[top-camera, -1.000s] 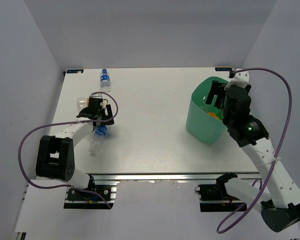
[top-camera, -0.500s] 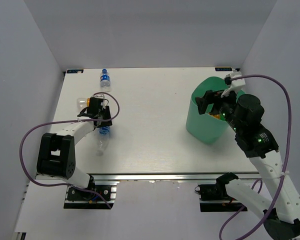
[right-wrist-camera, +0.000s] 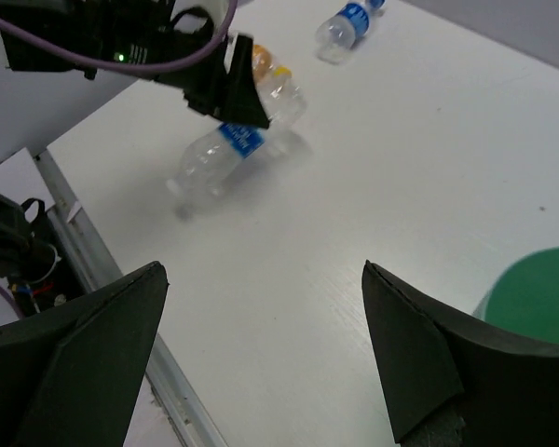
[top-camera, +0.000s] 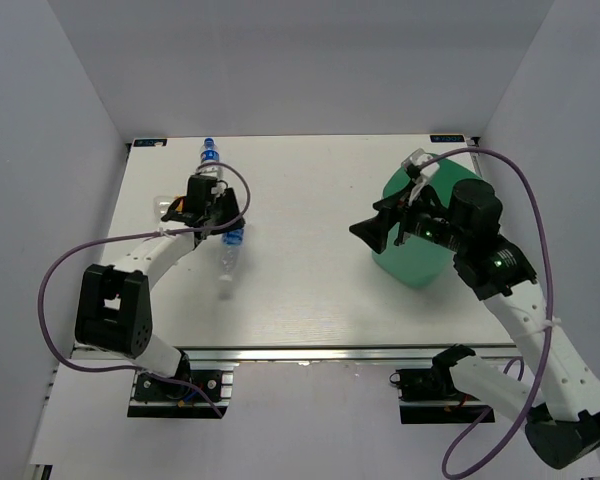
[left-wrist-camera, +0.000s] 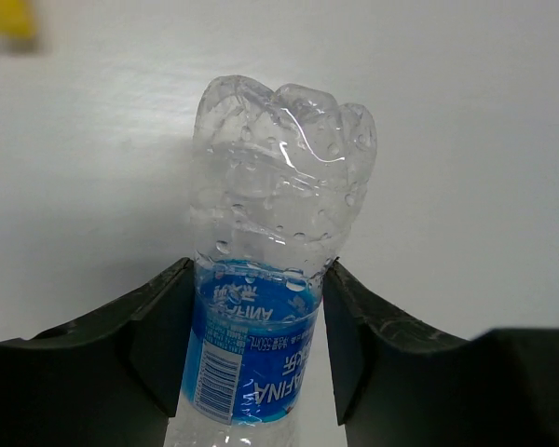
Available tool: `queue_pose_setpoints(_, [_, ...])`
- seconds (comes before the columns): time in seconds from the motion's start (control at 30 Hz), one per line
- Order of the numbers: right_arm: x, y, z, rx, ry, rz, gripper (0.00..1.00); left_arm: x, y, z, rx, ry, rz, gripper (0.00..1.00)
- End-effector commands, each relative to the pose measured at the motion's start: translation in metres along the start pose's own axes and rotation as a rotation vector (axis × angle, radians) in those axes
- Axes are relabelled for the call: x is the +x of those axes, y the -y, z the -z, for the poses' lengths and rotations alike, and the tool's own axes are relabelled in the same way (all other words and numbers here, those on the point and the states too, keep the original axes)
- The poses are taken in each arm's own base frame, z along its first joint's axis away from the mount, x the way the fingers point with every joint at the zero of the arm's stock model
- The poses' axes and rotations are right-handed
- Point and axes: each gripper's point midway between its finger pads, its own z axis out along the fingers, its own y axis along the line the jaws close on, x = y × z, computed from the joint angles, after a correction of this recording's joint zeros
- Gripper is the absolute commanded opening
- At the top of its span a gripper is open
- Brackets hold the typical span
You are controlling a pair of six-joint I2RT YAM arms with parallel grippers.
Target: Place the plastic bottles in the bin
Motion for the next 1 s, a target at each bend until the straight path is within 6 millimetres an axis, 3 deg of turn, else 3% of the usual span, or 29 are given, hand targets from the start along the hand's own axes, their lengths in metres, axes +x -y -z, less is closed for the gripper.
queue_pose_setpoints(0.0, [-0.005, -0.015, -0.009, -0.09, -0.003, -0.001, 0.89, -0.057, 0.095, 0.042, 0.258, 0.195, 0.035, 0.0])
queue_pose_setpoints(0.2, [0.01, -0.028, -0.027, -0.162, -0.034, -0.044, 0.89, -0.093, 0.19, 0.113, 0.624, 0.395, 0.168, 0.0])
queue_pose_setpoints(0.33, [0.018, -0.019, -0.043, -0.113, -0.019, -0.147, 0.89, -0.098, 0.217, 0.149, 0.747, 0.456, 0.245, 0.0])
queue_pose_setpoints(0.4, [0.029, -0.018, -0.05, -0.102, -0.025, -0.207, 0.89, -0.104, 0.219, 0.164, 0.751, 0.504, 0.282, 0.0])
queue_pose_setpoints(0.53, [0.031, -0.026, -0.061, -0.126, 0.001, -0.23, 0.89, -0.097, 0.231, 0.191, 0.807, 0.559, 0.318, 0.0])
queue_pose_setpoints(0.7, [0.019, -0.037, -0.073, -0.163, 0.098, -0.272, 0.89, -0.083, 0.234, 0.2, 0.859, 0.561, 0.392, 0.0])
queue_pose_setpoints(0.8, [0.019, -0.034, -0.081, -0.131, 0.107, -0.266, 0.89, -0.079, 0.239, 0.208, 0.905, 0.561, 0.412, 0.0])
queue_pose_setpoints(0.97, [0.019, -0.034, -0.092, -0.149, 0.118, -0.275, 0.89, -0.066, 0.259, 0.22, 0.966, 0.535, 0.382, 0.0])
